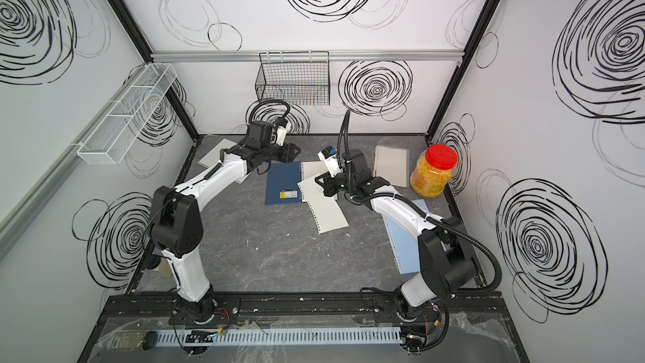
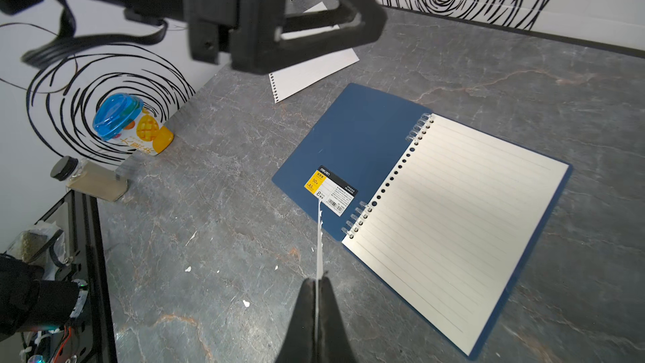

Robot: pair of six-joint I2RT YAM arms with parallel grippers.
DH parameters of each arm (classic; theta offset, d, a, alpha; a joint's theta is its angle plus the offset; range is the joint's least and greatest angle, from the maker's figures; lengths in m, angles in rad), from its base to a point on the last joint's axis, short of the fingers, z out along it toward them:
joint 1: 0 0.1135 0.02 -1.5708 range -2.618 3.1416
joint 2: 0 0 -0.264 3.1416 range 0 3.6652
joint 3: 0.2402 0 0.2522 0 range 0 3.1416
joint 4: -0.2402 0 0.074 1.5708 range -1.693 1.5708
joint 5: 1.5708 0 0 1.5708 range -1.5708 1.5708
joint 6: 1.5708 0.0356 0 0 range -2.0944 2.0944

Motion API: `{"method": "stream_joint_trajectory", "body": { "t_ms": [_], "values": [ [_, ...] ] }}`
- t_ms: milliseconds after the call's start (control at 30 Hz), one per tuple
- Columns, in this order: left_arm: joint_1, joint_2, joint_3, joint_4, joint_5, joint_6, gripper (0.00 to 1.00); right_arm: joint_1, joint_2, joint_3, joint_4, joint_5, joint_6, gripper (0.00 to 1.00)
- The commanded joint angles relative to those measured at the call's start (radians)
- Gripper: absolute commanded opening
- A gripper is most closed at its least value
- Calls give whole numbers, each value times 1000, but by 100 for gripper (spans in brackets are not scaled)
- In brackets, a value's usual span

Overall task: Tear off pages from different notebooks
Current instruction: Tear off the paper from the notebook, then place the paper at the center of the board.

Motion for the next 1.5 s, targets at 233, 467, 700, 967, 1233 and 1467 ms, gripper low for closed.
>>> {"method": "stream_joint_trajectory", "body": {
  "t_ms": [233,467,700,967,1233,1467],
  "values": [
    [10,-110,-162,227,373,84,61,-54,-30,36,72,-91,42,0],
    [-16,-120,-168,175,504,203,61,-115,-18,83,67,-270,34,0],
    [-38,-105,-129,108,511,285,62,-149,-10,123,42,-409,15,0],
    [-71,-71,-58,-24,551,379,59,-152,-6,138,45,-430,15,0],
    [-81,-73,-100,-11,523,365,43,-156,4,142,53,-422,25,0],
    [-79,-76,-117,5,490,349,27,-158,7,143,50,-436,20,0]
  ]
}}
